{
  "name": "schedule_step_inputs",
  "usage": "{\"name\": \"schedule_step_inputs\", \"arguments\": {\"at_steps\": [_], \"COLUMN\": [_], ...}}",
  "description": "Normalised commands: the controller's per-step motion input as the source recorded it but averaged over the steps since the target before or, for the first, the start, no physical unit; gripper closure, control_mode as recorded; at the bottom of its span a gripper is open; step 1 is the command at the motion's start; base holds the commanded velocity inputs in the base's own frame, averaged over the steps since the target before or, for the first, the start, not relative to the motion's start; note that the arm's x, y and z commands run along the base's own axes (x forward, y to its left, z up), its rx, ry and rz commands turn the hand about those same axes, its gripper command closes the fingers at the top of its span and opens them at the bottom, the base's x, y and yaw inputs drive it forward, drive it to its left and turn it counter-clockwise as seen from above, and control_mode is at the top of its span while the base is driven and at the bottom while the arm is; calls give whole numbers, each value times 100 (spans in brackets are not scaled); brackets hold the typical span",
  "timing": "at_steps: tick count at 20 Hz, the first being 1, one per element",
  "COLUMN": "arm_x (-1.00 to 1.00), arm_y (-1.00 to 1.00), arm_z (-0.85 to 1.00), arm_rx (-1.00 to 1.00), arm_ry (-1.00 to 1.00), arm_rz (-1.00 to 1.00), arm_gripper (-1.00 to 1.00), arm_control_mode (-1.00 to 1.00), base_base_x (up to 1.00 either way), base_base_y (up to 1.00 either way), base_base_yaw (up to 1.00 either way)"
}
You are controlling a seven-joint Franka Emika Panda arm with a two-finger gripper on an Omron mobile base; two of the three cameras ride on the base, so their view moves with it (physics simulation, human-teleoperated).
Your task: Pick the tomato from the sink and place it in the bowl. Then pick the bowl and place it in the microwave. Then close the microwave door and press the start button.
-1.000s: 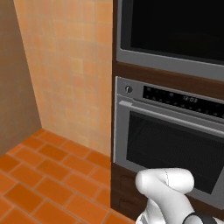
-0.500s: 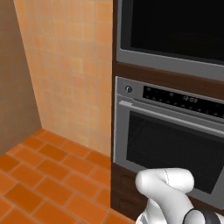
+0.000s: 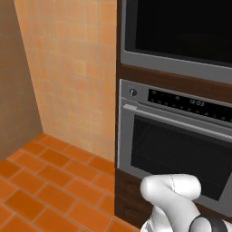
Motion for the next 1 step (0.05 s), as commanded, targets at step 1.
{"name": "schedule_step_inputs", "arguments": {"at_steps": [1], "arm_x": [52], "arm_y": [0], "arm_z": [0], "arm_rx": [0], "arm_ry": [0], "arm_rz": [6], "arm_gripper": [100], "arm_control_mode": [-100], "base_base_x": [0], "base_base_y": [0], "base_base_yaw": [0]}}
